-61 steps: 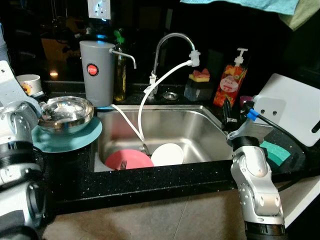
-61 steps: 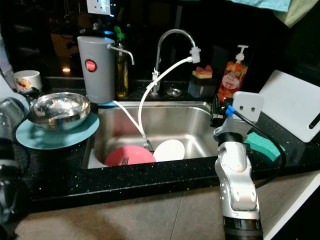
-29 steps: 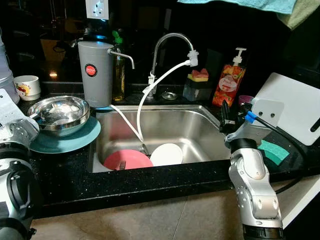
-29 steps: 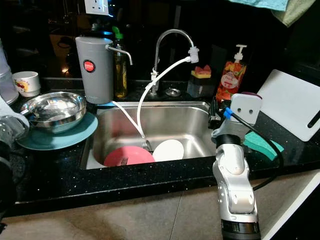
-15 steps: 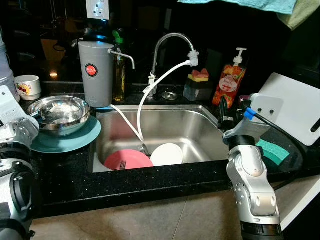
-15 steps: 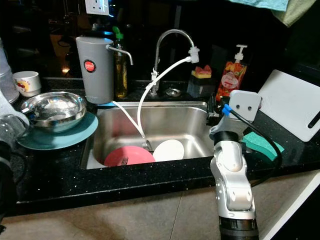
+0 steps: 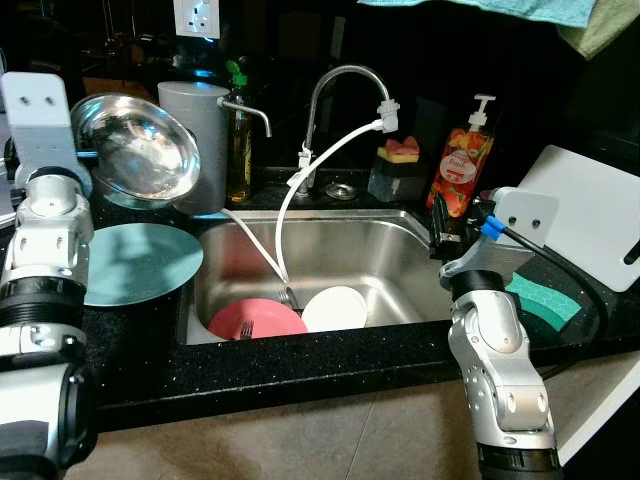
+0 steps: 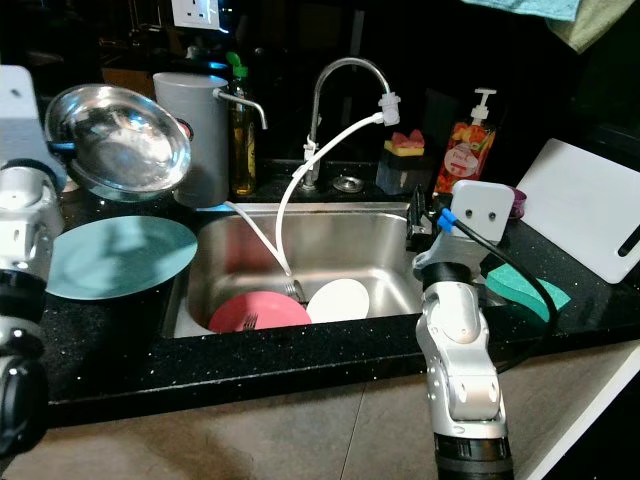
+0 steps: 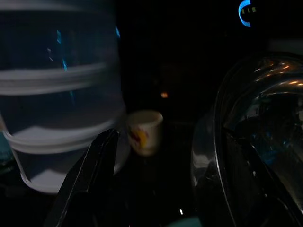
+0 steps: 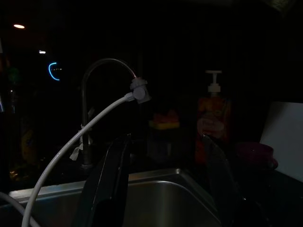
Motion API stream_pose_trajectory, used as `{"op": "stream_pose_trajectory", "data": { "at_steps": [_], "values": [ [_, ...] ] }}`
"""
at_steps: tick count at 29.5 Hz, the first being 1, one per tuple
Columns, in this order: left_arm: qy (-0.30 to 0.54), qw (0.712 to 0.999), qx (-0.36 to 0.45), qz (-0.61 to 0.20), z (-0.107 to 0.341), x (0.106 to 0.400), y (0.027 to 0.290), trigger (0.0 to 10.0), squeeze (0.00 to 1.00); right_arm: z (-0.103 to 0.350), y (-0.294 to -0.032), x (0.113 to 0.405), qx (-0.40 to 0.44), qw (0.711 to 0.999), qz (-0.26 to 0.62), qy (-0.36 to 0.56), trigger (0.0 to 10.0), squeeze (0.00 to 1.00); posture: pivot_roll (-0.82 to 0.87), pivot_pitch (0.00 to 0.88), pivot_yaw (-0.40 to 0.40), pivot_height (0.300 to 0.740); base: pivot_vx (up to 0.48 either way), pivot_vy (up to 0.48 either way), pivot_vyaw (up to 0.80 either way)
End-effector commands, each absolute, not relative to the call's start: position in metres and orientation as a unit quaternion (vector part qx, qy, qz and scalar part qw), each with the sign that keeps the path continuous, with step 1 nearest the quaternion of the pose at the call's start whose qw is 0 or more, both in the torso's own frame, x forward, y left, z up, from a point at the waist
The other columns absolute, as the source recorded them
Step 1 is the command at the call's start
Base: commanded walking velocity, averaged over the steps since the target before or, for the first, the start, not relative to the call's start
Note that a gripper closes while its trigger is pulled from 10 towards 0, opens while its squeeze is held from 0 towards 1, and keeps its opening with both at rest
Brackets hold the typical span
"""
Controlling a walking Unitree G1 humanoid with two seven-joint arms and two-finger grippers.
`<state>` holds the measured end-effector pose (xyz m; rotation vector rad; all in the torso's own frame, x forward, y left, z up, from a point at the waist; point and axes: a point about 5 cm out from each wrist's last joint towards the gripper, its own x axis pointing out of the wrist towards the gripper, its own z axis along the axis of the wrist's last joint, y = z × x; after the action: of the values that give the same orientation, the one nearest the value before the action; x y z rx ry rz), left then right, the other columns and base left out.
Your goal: Kitchen organization
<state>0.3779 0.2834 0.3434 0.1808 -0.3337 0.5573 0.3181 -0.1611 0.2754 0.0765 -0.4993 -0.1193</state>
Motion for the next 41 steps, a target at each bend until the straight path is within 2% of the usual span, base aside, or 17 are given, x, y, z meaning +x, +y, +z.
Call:
{"op": "stream_pose_trajectory", "data": {
  "at_steps": [1,4,6,9,15,16,20,24,25,28,29,33,34,35,41],
  "values": [
    [-0.155,0.946,0.092,0.27,0.34,0.379,0.28,10.0,0.0,0.276,-0.163,0.318,0.043,0.967,-0.061,-0.246,10.0,0.0,0.1,0.009,-0.106,0.74,0.0,0.0,0.0],
    [-0.109,0.957,0.068,0.261,0.32,0.381,0.277,10.0,0.0,0.275,-0.163,0.318,0.043,0.967,-0.061,-0.245,10.0,0.0,0.1,0.011,-0.1,0.74,0.0,0.0,0.0],
    [-0.052,0.962,0.021,0.268,0.296,0.381,0.277,10.0,0.0,0.275,-0.163,0.318,0.042,0.967,-0.062,-0.243,10.0,0.0,0.1,0.012,-0.101,0.74,0.0,0.0,0.0],
    [0.0,0.958,-0.046,0.282,0.277,0.379,0.279,10.0,0.0,0.274,-0.163,0.318,0.042,0.967,-0.062,-0.242,10.0,0.0,0.1,0.015,-0.104,0.74,0.0,0.0,0.0],
    [0.045,0.941,-0.102,0.32,0.267,0.371,0.289,10.0,0.0,0.274,-0.162,0.319,0.041,0.968,-0.059,-0.241,10.0,0.0,0.1,0.017,-0.111,0.74,0.0,0.0,0.0],
    [0.044,0.936,-0.103,0.333,0.268,0.368,0.293,10.0,1.0,0.274,-0.162,0.319,0.041,0.968,-0.058,-0.241,10.0,0.0,0.1,0.018,-0.111,0.74,0.0,0.0,0.0],
    [0.042,0.933,-0.106,0.342,0.27,0.365,0.296,10.0,1.0,0.274,-0.162,0.32,0.041,0.968,-0.057,-0.24,10.0,0.0,0.11,0.019,-0.116,0.74,0.0,0.0,0.0],
    [-0.007,0.932,-0.076,0.353,0.289,0.358,0.297,10.0,1.0,0.274,-0.16,0.32,0.042,0.969,-0.052,-0.24,10.0,0.0,0.11,0.02,-0.118,0.74,0.0,0.0,0.0],
    [-0.042,0.932,-0.063,0.355,0.303,0.356,0.295,10.0,0.9,0.274,-0.159,0.321,0.043,0.969,-0.051,-0.24,10.0,0.0,0.11,0.02,-0.119,0.74,0.0,0.0,0.0],
    [-0.062,0.931,-0.053,0.356,0.311,0.354,0.294,10.0,0.9,0.274,-0.159,0.321,0.043,0.969,-0.05,-0.24,10.0,0.0,0.11,0.02,-0.119,0.74,0.0,0.0,0.0],
    [-0.097,0.935,-0.044,0.338,0.326,0.353,0.287,10.0,0.0,0.274,-0.158,0.321,0.043,0.969,-0.05,-0.24,10.0,0.0,0.11,0.018,-0.119,0.74,0.0,0.0,0.0],
    [-0.102,0.938,-0.044,0.329,0.329,0.353,0.284,10.0,0.0,0.274,-0.158,0.32,0.044,0.969,-0.05,-0.239,10.0,0.0,0.11,0.018,-0.119,0.74,0.0,0.0,0.0],
    [-0.09,0.945,-0.06,0.308,0.328,0.356,0.278,10.0,0.0,0.274,-0.158,0.32,0.044,0.969,-0.05,-0.239,10.0,0.0,0.11,0.018,-0.119,0.74,0.0,0.0,0.0],
    [-0.032,0.956,-0.111,0.269,0.316,0.367,0.265,10.0,0.0,0.274,-0.158,0.32,0.045,0.969,-0.049,-0.239,10.0,0.0,0.11,0.018,-0.117,0.74,0.0,0.0,0.0],
    [0.04,0.95,-0.164,0.263,0.296,0.373,0.259,10.0,0.0,0.274,-0.158,0.32,0.045,0.968,-0.051,-0.24,10.0,0.0,0.11,0.017,-0.112,0.74,0.0,0.0,0.0]
  ]
}}
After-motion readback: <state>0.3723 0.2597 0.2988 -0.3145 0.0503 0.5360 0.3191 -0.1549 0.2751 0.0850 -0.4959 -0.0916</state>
